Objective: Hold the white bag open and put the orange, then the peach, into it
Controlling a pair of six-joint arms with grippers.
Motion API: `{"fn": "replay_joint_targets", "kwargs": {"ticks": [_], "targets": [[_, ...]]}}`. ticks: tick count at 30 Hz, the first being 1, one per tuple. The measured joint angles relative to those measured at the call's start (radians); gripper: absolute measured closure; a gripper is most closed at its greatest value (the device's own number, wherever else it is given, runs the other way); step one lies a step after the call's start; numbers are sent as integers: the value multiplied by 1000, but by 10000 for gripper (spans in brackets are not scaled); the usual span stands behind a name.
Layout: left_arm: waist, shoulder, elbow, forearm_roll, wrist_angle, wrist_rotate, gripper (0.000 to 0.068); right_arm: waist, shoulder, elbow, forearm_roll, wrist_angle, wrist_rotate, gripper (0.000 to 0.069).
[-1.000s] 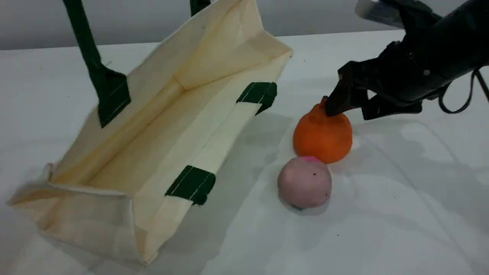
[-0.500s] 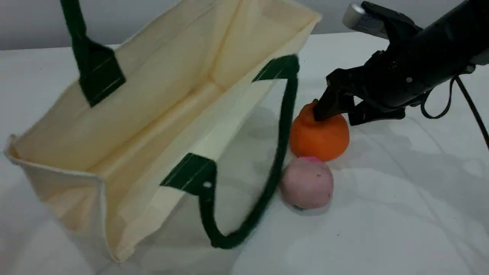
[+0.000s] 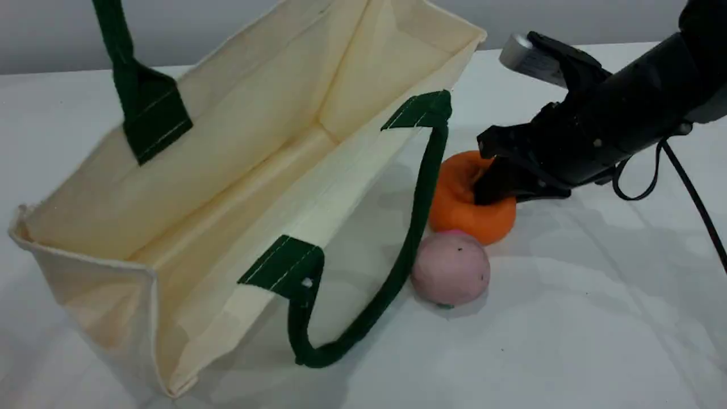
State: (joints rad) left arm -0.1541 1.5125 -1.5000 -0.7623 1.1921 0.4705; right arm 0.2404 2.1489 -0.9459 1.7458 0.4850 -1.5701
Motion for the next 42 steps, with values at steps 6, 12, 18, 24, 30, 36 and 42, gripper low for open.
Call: {"fn": "replay_joint_targets", "kwargs": {"ticks": [6, 12, 18, 24, 30, 36, 42], "targets": [[0, 0, 1, 1, -3, -1, 613, -15, -87, 5, -7, -73, 0, 670], [0, 0, 1, 3, -3, -1, 613, -81, -243, 5, -114, -220, 24, 669], [0, 0, 1, 3, -3, -1, 613, -171, -429, 47, -200, -221, 136, 669], [0, 1, 1, 9, -36, 26, 613, -168, -595, 94, -240, 75, 175, 669], [0, 13, 1, 50, -81, 23, 613, -117, -678, 94, -235, 327, 208, 669], [0, 40, 1, 46, -86, 23, 613, 46, -671, 94, -221, 308, 206, 669], [0, 40, 1, 26, -79, 22, 613, 225, -619, 94, -192, 137, 205, 669]]}}
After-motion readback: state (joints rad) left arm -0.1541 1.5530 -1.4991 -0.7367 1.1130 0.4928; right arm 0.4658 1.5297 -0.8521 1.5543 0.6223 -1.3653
